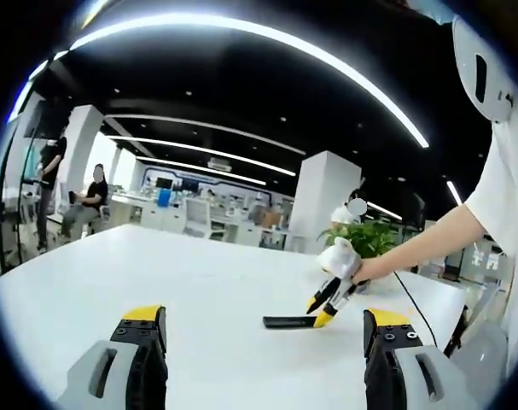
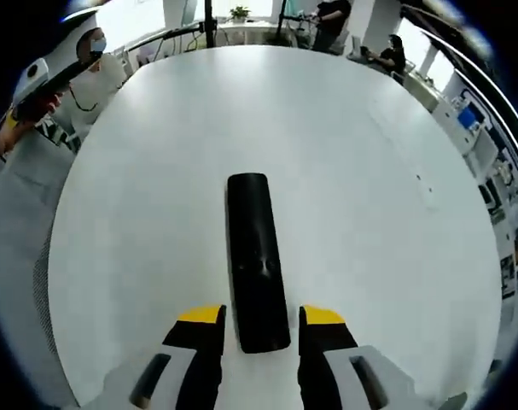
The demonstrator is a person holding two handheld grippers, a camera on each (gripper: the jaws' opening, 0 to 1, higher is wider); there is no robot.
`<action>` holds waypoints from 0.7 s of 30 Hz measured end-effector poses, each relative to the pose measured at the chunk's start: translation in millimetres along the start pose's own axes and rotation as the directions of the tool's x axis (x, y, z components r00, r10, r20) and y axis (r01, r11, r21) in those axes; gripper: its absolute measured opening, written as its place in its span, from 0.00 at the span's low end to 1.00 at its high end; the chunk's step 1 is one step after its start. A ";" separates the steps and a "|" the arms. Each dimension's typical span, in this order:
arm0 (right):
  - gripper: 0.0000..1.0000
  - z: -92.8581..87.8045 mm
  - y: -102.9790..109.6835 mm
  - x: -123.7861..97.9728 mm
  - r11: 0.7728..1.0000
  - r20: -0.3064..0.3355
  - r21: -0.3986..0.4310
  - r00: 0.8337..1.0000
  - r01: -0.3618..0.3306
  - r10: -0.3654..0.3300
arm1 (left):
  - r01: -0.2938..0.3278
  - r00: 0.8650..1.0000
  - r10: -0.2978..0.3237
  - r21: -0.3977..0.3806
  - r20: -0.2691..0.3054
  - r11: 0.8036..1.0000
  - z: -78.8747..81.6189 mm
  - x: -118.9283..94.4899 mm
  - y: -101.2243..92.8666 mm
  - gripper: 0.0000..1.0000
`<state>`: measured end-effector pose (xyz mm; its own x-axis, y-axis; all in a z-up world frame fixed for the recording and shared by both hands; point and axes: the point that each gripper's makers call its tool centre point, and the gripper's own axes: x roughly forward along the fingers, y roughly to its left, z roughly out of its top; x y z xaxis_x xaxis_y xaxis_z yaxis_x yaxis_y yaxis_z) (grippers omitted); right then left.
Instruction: Press the specified remote control buttons in sequence, fully releasing each button before pressing the next.
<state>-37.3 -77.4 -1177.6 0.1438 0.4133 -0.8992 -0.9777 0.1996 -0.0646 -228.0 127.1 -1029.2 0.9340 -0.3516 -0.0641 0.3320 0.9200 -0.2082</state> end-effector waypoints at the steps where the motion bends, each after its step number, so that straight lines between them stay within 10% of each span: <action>1: 0.36 0.7 -5.7 -7.0 0.998 0.028 0.025 0.998 0.060 -0.061 | 0.000 1.000 0.000 0.002 -0.005 1.000 -0.7 0.0 0.0 0.97; 7: 0.62 9.2 -2.0 -42.4 0.959 0.235 0.237 0.948 0.157 -0.213 | 0.010 1.000 -0.010 0.012 -0.007 1.000 -0.6 -0.1 -2.3 0.98; 13: 0.70 14.7 42.7 -88.7 0.913 0.499 0.392 0.808 0.113 -0.314 | 0.012 1.000 -0.012 0.008 0.000 1.000 0.7 -0.4 -2.1 0.98; 21: 0.83 -10.4 99.9 -115.8 0.877 0.555 0.457 0.721 0.152 -0.414 | 0.018 1.000 -0.018 0.010 -0.004 1.000 -0.6 -0.2 -4.1 0.98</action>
<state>-153.2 -114.5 -1084.5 0.5933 0.7088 -0.3816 -0.7656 0.6433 0.0047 -229.6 123.3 -1028.9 0.9272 -0.3690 -0.0642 0.3503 0.9151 -0.1999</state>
